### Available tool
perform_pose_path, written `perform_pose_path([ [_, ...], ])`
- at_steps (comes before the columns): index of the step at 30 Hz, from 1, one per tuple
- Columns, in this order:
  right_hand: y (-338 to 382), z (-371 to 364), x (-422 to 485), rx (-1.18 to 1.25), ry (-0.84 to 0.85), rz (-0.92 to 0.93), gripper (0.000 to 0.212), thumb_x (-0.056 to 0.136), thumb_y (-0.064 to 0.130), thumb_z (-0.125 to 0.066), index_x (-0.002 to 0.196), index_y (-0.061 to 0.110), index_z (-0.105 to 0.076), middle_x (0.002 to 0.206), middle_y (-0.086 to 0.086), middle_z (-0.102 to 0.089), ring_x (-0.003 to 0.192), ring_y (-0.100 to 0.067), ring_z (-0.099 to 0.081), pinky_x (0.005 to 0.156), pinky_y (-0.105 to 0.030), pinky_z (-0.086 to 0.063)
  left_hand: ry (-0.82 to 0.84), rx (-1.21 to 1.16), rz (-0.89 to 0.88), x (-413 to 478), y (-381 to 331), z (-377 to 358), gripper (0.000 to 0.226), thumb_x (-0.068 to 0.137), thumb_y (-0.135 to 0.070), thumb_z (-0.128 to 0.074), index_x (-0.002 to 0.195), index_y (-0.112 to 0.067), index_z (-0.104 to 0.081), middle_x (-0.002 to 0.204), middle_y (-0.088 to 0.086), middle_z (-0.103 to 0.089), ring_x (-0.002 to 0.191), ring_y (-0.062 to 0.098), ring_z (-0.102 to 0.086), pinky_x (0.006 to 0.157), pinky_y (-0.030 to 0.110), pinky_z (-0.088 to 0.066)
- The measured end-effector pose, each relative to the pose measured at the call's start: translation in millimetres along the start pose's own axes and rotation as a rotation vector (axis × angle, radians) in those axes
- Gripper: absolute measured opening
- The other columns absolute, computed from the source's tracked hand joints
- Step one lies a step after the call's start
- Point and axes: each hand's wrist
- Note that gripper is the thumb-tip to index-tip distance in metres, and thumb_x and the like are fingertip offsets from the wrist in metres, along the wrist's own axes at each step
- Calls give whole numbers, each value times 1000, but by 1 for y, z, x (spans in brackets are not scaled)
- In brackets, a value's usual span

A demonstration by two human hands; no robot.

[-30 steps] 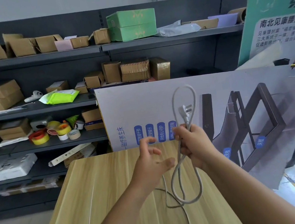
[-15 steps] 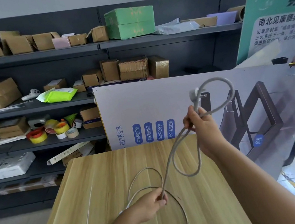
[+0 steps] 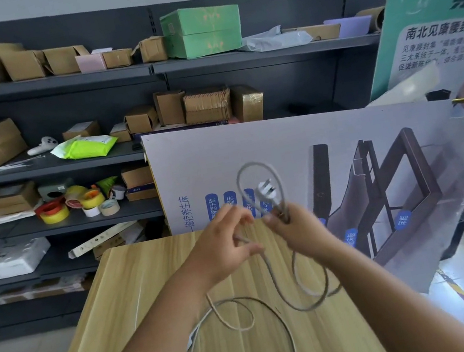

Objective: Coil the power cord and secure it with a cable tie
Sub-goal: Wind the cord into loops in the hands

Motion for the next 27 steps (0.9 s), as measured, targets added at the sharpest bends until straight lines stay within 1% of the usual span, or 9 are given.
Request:
perform_pose_path([
  [5, 11, -27, -13, 708, 178, -101, 43, 102, 45, -39, 87, 8, -55, 59, -3, -49, 44, -10, -27, 43, -25, -25, -232, 24, -32, 27, -13, 8, 53, 62, -29, -88, 80, -25, -39, 85, -9, -38, 62, 3, -48, 55, 14, -41],
  [9, 14, -19, -15, 690, 217, -6, 23, 96, 16, -59, 73, 16, -53, 57, -1, -36, 46, -12, -26, 44, -24, -26, -350, 139, -16, 25, 5, 10, 59, 64, -72, -67, 89, -25, -40, 89, -2, -46, 63, 7, -53, 53, 24, -47],
  [12, 15, -9, -13, 785, 101, 38, 27, 94, 15, -61, 68, 18, -54, 49, 4, -36, 47, -13, -32, 52, -27, -34, -217, 56, 1, 6, 42, -2, 70, 67, -88, -38, 98, -26, -51, 81, -3, -60, 70, 12, -60, 74, 36, -51],
  [14, 15, 4, -8, 897, 54, 66, 21, 95, 16, -59, 75, 13, -52, 48, 5, -38, 51, -13, -38, 66, -32, -42, -124, 36, 53, -14, 69, -14, 65, 73, -84, -37, 97, -29, -62, 74, -5, -62, 72, 13, -62, 82, 39, -51],
  [16, 13, 20, -3, 910, 5, 56, 21, 97, 12, -57, 77, 11, -52, 49, 3, -42, 54, -15, -51, 74, -33, -51, -103, -47, 169, -24, 78, -20, 43, 85, -70, -41, 94, -37, -67, 64, -4, -57, 65, 17, -58, 76, 41, -50],
  [19, 6, 31, 0, 714, 9, 12, 15, 93, 13, -64, 80, 11, -57, 54, -3, -53, 55, -21, -60, 64, -35, -55, -204, -248, 352, -19, 64, -19, 29, 100, -38, -40, 100, -42, -69, 58, 4, -39, 52, 22, -36, 54, 37, -35],
  [22, 0, 25, -4, 645, 32, -100, 10, 87, 13, -71, 88, 7, -63, 61, -7, -64, 61, -25, -64, 63, -34, -56, -235, -260, 259, -5, 40, -13, 27, 100, -25, -44, 108, -33, -69, 45, -14, -45, 41, 6, -31, 46, 18, -28],
  [25, -1, 24, -6, 805, 20, -178, 13, 85, 14, -71, 92, 7, -62, 59, -7, -60, 56, -23, -62, 60, -33, -56, -188, -63, 143, -1, 32, -2, 25, 99, -18, -49, 112, -27, -68, 64, -23, -60, 51, -4, -50, 50, 9, -32],
  [27, -4, 29, -8, 914, 50, -202, 16, 85, 18, -70, 89, 11, -57, 58, -5, -54, 52, -23, -58, 59, -35, -55, -173, 33, 140, -3, 49, 6, 25, 98, -22, -49, 113, -27, -70, 85, -13, -68, 65, -8, -56, 59, 16, -38],
])
Point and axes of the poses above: each hand's wrist, its own x-axis towards the middle knuckle, its own z-axis out of the back of the hand, y = z × x
